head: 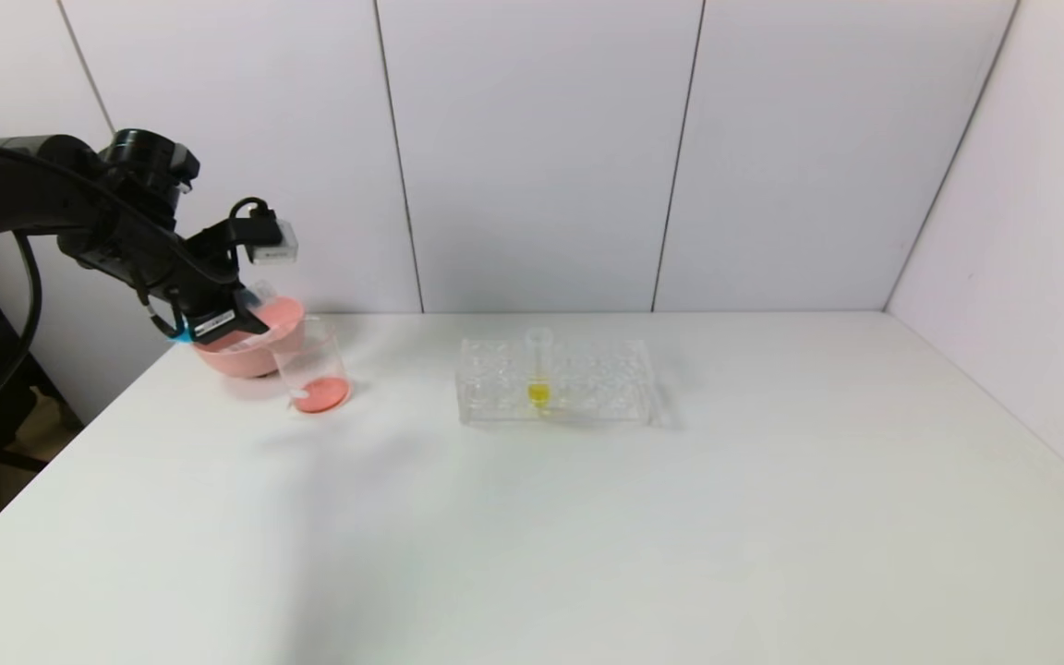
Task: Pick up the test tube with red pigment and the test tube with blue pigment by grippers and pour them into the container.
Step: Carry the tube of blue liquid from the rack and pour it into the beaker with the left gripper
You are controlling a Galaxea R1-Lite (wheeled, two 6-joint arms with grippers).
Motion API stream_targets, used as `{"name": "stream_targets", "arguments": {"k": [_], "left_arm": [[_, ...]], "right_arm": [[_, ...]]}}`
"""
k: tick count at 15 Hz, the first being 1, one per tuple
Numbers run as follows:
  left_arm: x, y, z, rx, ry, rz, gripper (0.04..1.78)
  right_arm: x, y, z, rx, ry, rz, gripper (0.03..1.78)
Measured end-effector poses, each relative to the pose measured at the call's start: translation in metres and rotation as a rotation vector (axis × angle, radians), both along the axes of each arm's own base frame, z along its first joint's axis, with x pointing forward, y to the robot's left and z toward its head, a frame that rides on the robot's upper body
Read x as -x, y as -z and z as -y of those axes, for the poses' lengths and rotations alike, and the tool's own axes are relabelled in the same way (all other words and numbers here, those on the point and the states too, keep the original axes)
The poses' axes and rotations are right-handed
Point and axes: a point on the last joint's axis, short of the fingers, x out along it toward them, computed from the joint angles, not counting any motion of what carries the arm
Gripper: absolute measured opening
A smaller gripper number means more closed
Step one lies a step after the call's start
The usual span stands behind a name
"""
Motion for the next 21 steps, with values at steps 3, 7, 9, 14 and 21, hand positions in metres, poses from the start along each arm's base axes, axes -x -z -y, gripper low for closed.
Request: {"name": "stream_targets", "arguments": {"k": [3, 7, 9, 14, 21], "left_arm": [[-0.003, 0.002, 0.005, -0.029, -0.011, 0.003, 0.53], [-0.005, 0.003, 0.008, -0.094, -0.026, 0.007, 0.53], [-0.005, 0.003, 0.011, -0.111, -0.033, 0.010, 0.53], [-0.006, 0.003, 0.016, -0.176, -0.044, 0.012, 0.53], [-0.008, 0.003, 0.018, -0.241, -0.068, 0.021, 0.53]], "right_arm": [[0.000, 0.000, 0.000, 0.000, 0.000, 0.000, 1.77], [0.000, 0.000, 0.000, 0.000, 0.000, 0.000, 1.77], [0.000, 0.000, 0.000, 0.000, 0.000, 0.000, 1.77], [0.000, 0.000, 0.000, 0.000, 0.000, 0.000, 1.77], [0.000, 0.000, 0.000, 0.000, 0.000, 0.000, 1.77]]}}
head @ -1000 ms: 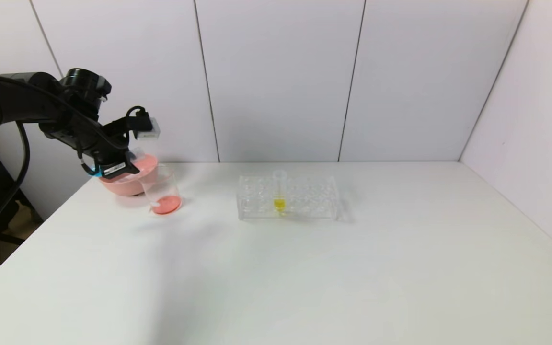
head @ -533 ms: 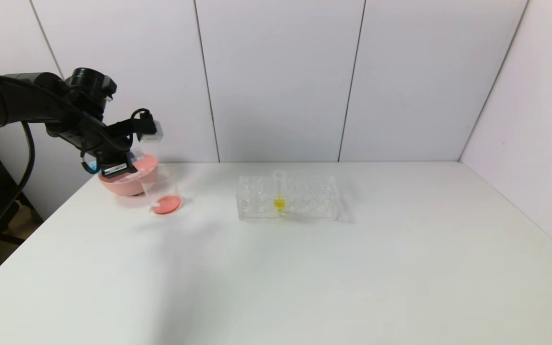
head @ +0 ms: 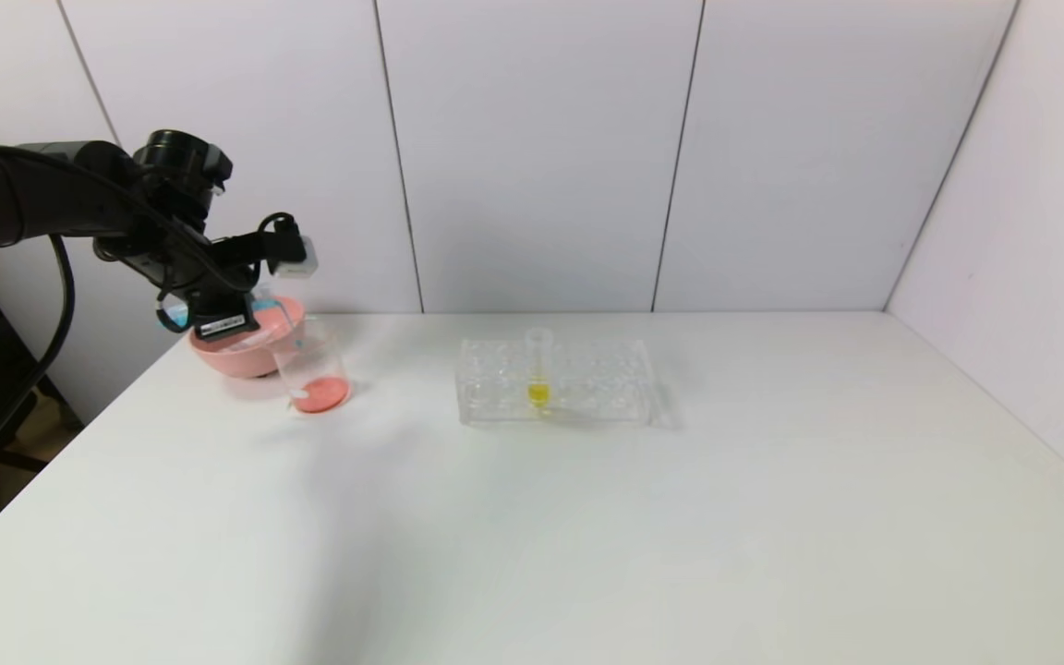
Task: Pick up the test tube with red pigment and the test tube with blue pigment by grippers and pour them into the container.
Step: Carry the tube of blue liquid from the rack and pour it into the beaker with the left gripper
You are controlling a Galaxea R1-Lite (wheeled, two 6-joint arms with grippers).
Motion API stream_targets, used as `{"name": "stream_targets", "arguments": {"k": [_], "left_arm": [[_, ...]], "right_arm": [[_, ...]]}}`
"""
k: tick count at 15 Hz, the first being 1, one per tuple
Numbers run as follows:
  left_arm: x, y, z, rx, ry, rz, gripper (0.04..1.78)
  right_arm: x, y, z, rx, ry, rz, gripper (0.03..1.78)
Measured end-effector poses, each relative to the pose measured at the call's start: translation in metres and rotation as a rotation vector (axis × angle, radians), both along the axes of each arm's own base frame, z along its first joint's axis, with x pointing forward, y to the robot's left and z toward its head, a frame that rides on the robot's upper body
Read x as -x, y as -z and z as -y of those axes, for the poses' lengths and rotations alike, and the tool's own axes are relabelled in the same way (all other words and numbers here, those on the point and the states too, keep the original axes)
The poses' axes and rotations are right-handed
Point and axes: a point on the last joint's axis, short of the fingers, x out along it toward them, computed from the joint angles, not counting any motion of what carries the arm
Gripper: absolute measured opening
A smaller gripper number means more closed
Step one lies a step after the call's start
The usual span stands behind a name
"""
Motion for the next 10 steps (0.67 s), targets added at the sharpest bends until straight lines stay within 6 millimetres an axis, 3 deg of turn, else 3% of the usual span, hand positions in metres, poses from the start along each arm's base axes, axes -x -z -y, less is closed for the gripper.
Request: {"name": "stream_targets", "arguments": {"k": [10], "left_arm": [[0.0000, 0.0025, 0.0014, -0.057, 0.015, -0.021, 0.53]], "right_arm": [[0.0000, 0.0000, 0.0000, 0.000, 0.000, 0.000, 1.77]]}}
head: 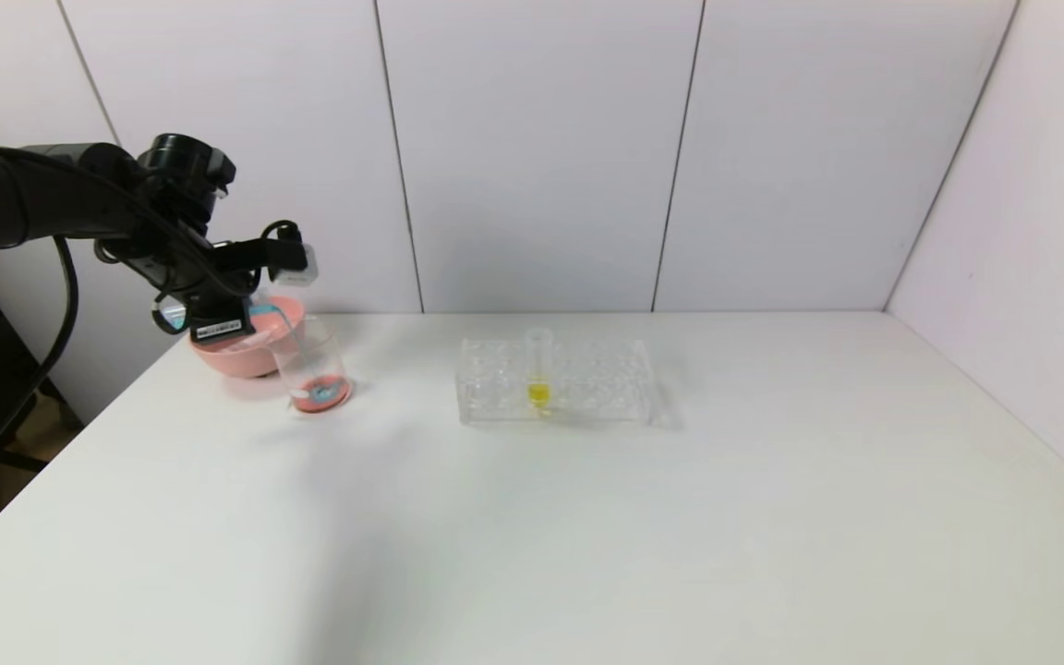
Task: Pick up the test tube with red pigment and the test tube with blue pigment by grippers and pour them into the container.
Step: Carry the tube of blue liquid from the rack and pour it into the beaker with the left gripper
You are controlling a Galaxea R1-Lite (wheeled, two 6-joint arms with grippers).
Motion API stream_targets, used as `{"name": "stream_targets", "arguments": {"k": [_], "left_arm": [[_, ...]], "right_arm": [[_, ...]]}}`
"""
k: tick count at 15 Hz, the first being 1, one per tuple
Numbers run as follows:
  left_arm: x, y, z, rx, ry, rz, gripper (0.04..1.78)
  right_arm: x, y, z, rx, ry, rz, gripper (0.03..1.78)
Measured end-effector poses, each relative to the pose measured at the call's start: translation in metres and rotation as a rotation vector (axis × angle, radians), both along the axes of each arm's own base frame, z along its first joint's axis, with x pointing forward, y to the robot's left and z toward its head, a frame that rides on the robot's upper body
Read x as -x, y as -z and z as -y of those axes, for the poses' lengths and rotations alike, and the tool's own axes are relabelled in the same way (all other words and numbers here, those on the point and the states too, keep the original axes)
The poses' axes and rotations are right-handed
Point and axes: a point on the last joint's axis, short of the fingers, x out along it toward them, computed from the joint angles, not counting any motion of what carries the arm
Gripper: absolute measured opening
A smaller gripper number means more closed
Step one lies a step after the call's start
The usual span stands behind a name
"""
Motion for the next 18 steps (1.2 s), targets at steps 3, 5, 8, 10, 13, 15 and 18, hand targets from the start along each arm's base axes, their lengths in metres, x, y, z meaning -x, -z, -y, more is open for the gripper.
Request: {"name": "stream_targets", "arguments": {"k": [3, 5, 8, 10, 13, 15, 18], "left_arm": [[0.000, 0.000, 0.004, -0.065, -0.011, -0.005, 0.53], [0.000, -0.001, 0.005, -0.097, -0.020, -0.007, 0.53], [0.001, -0.001, 0.011, -0.124, -0.014, -0.008, 0.53], [0.001, -0.002, 0.014, -0.164, -0.027, -0.009, 0.53], [0.001, -0.003, 0.018, -0.230, -0.051, -0.007, 0.53], [0.001, -0.004, 0.020, -0.256, -0.060, 0.001, 0.53], [0.000, -0.007, 0.025, -0.266, -0.044, 0.025, 0.53]], "right_arm": [[0.000, 0.000, 0.000, 0.000, 0.000, 0.000, 1.77], [0.000, 0.000, 0.000, 0.000, 0.000, 0.000, 1.77], [0.000, 0.000, 0.000, 0.000, 0.000, 0.000, 1.77], [0.000, 0.000, 0.000, 0.000, 0.000, 0.000, 1.77], [0.000, 0.000, 0.000, 0.000, 0.000, 0.000, 1.77], [0.000, 0.000, 0.000, 0.000, 0.000, 0.000, 1.77], [0.000, 0.000, 0.000, 0.000, 0.000, 0.000, 1.77]]}}
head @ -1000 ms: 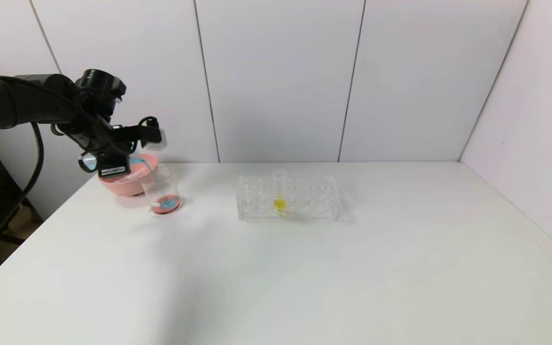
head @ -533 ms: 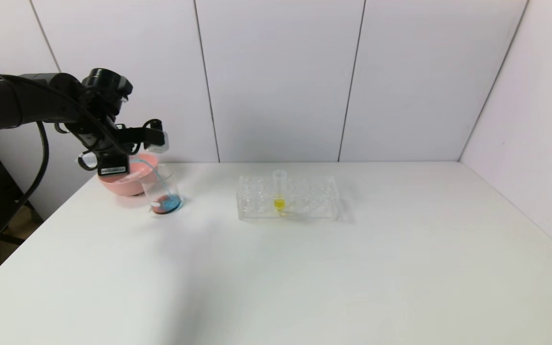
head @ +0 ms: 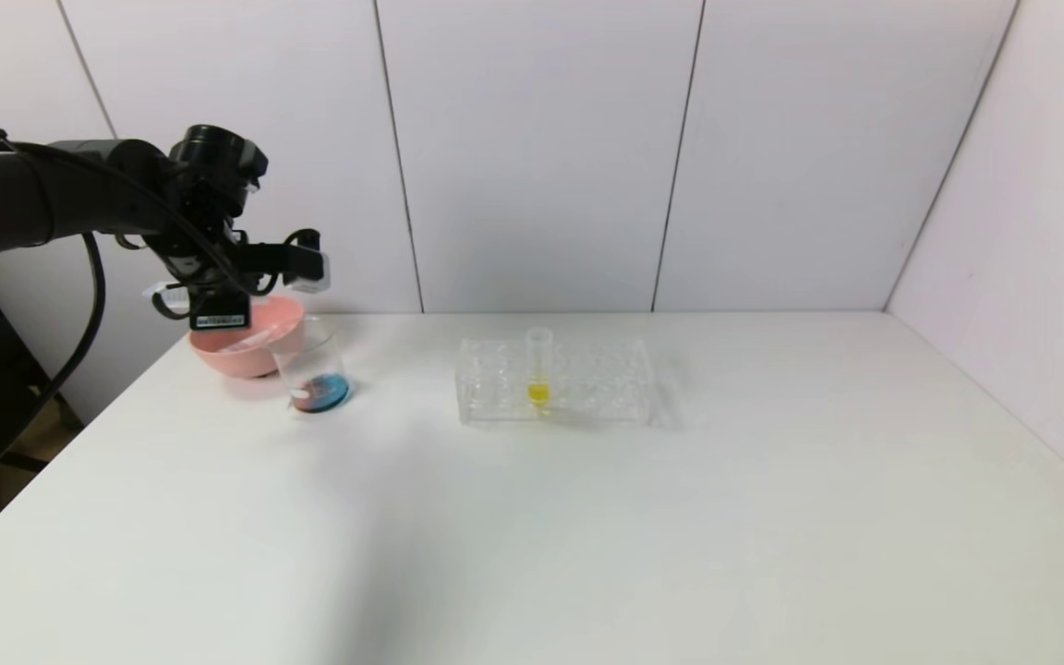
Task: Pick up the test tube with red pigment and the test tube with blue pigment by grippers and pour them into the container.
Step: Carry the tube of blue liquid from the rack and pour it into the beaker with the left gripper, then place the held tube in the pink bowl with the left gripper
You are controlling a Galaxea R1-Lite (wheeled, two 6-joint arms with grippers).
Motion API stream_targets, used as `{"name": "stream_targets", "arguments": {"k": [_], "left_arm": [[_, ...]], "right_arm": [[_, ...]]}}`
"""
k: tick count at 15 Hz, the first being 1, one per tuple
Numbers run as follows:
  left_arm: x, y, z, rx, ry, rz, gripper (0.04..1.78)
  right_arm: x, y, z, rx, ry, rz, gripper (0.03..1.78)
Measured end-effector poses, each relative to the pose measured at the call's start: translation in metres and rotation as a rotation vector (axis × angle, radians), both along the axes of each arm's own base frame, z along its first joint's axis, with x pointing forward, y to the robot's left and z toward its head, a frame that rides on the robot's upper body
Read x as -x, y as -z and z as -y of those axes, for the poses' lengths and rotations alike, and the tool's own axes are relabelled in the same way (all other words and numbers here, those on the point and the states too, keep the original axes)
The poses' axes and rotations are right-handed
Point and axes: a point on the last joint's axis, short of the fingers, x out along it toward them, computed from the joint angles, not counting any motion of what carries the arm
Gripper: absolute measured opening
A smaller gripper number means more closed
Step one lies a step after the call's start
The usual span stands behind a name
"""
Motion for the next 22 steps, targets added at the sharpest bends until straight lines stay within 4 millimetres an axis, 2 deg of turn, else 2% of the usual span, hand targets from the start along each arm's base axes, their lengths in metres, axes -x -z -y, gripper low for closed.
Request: {"name": "stream_targets", "arguments": {"k": [5, 7, 12, 17, 19, 22], "left_arm": [[0.003, 0.004, 0.005, 0.024, 0.016, -0.030, 0.53], [0.003, 0.006, 0.005, 0.097, 0.022, -0.021, 0.53], [0.007, -0.018, -0.013, 0.469, -0.074, 0.155, 0.53], [0.007, -0.036, -0.015, 0.963, -0.354, 0.449, 0.53], [0.013, -0.027, -0.018, 1.124, -0.452, 0.551, 0.53], [0.031, -0.001, -0.023, 1.200, -0.495, 0.717, 0.53]], "right_arm": [[0.000, 0.000, 0.000, 0.000, 0.000, 0.000, 1.77], [0.000, 0.000, 0.000, 0.000, 0.000, 0.000, 1.77], [0.000, 0.000, 0.000, 0.000, 0.000, 0.000, 1.77], [0.000, 0.000, 0.000, 0.000, 0.000, 0.000, 1.78], [0.000, 0.000, 0.000, 0.000, 0.000, 0.000, 1.77], [0.000, 0.000, 0.000, 0.000, 0.000, 0.000, 1.77]]}}
